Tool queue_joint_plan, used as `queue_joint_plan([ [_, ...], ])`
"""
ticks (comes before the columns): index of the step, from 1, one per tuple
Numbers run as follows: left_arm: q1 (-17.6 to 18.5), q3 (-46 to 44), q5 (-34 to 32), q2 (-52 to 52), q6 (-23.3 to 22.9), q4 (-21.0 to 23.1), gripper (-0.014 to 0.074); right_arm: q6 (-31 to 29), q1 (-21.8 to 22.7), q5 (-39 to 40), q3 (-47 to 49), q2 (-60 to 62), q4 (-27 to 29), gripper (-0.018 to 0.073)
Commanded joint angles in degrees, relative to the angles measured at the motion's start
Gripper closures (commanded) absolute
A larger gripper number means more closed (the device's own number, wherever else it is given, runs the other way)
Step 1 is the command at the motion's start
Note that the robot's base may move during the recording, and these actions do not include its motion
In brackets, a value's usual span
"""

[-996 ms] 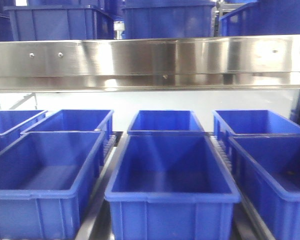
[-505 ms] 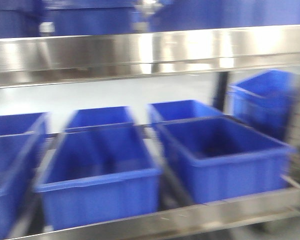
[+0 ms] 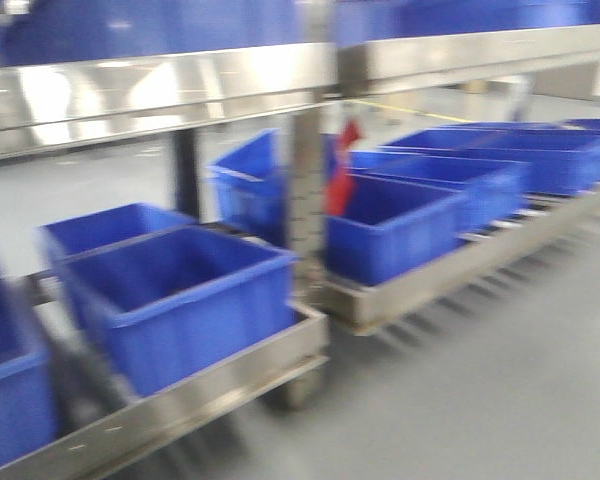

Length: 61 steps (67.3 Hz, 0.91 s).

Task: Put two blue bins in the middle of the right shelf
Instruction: 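Drive the base away from the shelf carrying the teal bin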

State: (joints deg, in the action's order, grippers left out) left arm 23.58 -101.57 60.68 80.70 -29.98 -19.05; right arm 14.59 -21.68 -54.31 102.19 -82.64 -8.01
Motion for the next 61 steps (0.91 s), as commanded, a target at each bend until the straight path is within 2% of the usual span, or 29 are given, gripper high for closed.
queue_joint_plan([
  [1,0.34,-1.02,-6.26,-0.76,-0.27,-0.71,0.0707,-0.66,-0.19,4.64,1.05,0.98,0.74,0.0722],
  [61,0.34,-1.02,-6.26,-0.76,-0.27,-0.71,0.0707,-0.66,-0.19,4.64,1.05,0.98,0.74,0.0722],
])
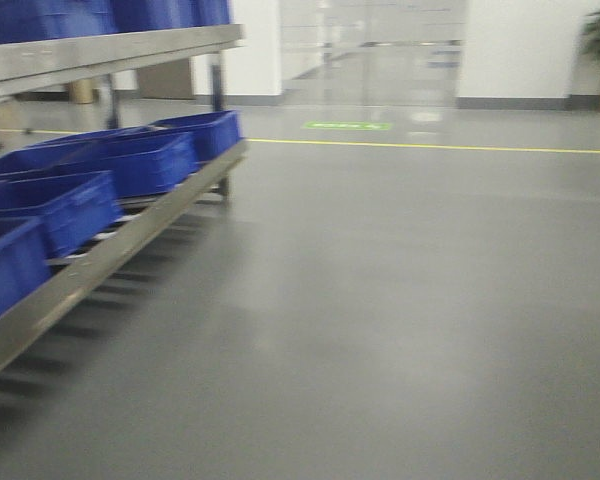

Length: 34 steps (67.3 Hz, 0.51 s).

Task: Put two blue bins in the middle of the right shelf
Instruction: 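Drive the base away from the shelf carrying the teal bin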

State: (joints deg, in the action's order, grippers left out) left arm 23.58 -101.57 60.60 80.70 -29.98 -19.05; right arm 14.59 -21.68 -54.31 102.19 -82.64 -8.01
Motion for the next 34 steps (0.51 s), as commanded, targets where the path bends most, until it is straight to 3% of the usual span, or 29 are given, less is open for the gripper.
queue_joint_plan([
  [1,0.34,-1.02,-6.18,-0.76,-0.27,-0.71,0.0707,-0.66,-0.19,4.64,1.05,0.98,0.74,0.0722],
  [34,0.34,-1.02,-6.18,-0.76,-0.27,-0.71,0.0707,-0.66,-0.19,4.64,1.05,0.98,0.74,0.0722],
])
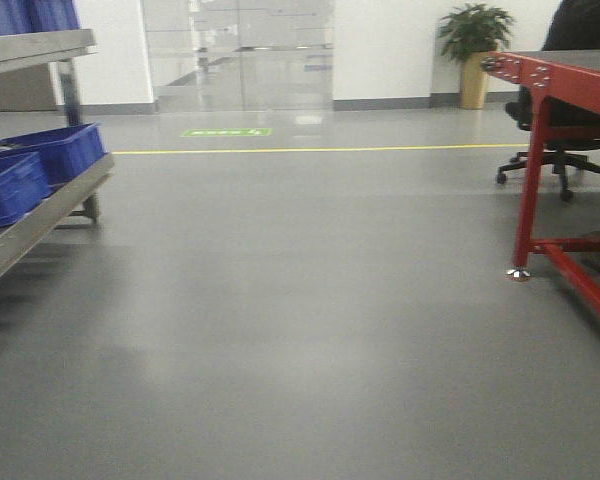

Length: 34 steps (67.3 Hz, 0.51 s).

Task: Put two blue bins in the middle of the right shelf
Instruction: 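Drive the base away from the shelf carrying the teal bin, then drive the base across the floor to another blue-bin shelf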

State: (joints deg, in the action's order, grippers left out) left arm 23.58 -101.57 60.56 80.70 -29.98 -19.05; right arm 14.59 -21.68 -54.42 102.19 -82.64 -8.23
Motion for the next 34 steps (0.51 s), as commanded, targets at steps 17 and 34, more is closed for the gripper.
queue_joint_plan([
  [17,0.34,-1.02,-6.14,-0.76,-0.27,-0.71,0.0707,-0.66,-0.19,4.75,1.05,0.98,1.33,0.0722],
  [34,0.34,-1.02,-6.14,-0.76,-0.27,-0.71,0.0707,-0.66,-0.19,4.75,1.05,0.98,1.44,0.0722],
])
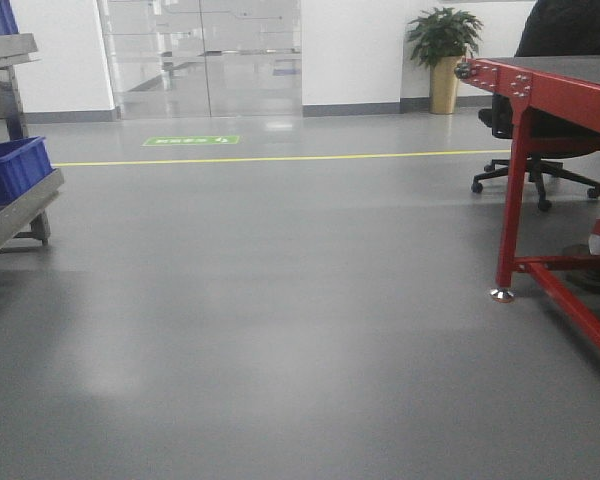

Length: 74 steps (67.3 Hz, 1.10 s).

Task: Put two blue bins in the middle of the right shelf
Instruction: 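Drive the base across the floor to another blue-bin shelf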

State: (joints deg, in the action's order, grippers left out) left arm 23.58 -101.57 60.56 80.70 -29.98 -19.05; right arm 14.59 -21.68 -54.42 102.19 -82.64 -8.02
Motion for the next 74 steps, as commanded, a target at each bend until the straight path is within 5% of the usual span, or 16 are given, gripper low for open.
queue_joint_plan([
  [1,0.34,-1.02,-6.14,-0.76,-0.27,-0.71,0.0707,-0.66,-0.19,4.75,1.05,0.98,1.23,0.0722],
  [74,0.34,-1.02,-6.14,-0.76,-0.27,-0.71,0.0707,-0.66,-0.19,4.75,1.05,0.98,1.23,0.0722],
])
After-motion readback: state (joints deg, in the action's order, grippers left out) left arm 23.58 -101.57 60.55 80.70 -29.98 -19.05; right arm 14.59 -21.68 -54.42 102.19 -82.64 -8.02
